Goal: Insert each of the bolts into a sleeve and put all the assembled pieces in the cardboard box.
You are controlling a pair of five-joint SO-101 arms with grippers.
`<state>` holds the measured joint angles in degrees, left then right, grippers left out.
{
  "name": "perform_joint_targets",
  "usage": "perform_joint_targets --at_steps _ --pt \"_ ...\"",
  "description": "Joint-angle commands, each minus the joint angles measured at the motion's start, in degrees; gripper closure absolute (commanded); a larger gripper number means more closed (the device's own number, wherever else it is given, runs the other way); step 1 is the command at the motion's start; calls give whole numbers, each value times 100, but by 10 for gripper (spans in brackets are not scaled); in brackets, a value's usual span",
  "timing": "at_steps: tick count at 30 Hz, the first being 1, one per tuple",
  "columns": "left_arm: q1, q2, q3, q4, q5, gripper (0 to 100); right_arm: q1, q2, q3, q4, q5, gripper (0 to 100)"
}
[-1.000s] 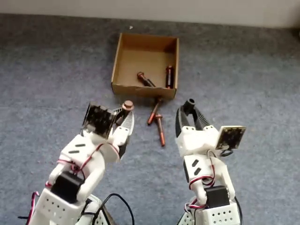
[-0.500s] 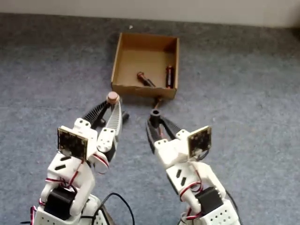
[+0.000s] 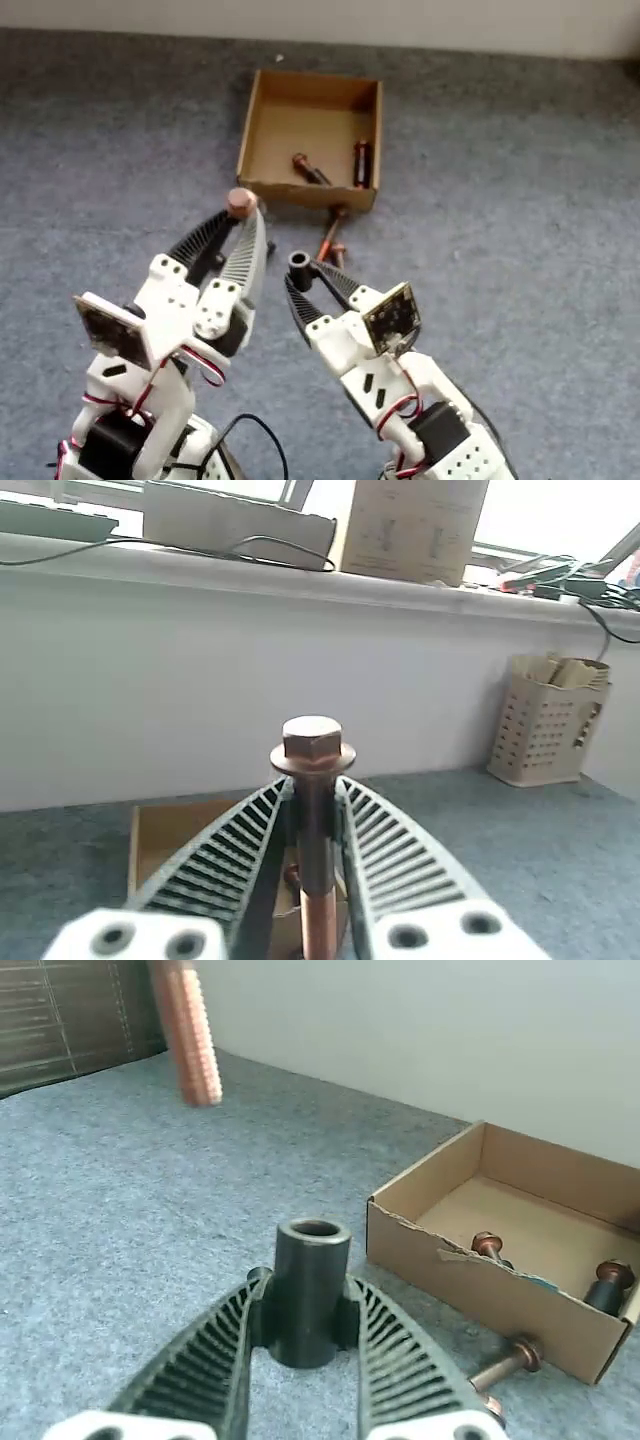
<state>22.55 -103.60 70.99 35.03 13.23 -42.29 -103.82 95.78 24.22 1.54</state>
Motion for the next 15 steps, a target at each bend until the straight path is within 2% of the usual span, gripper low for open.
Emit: perform_joint_targets --at_steps 1,8,15 --pt "426 4 -303 9 79 995 -75 -145 532 13 62 994" --pt "681 13 -31 70 70 995 -409 -145 532 -22 633 994" --pt "664 -31 84 88 70 995 -462 -145 505 -154 668 994"
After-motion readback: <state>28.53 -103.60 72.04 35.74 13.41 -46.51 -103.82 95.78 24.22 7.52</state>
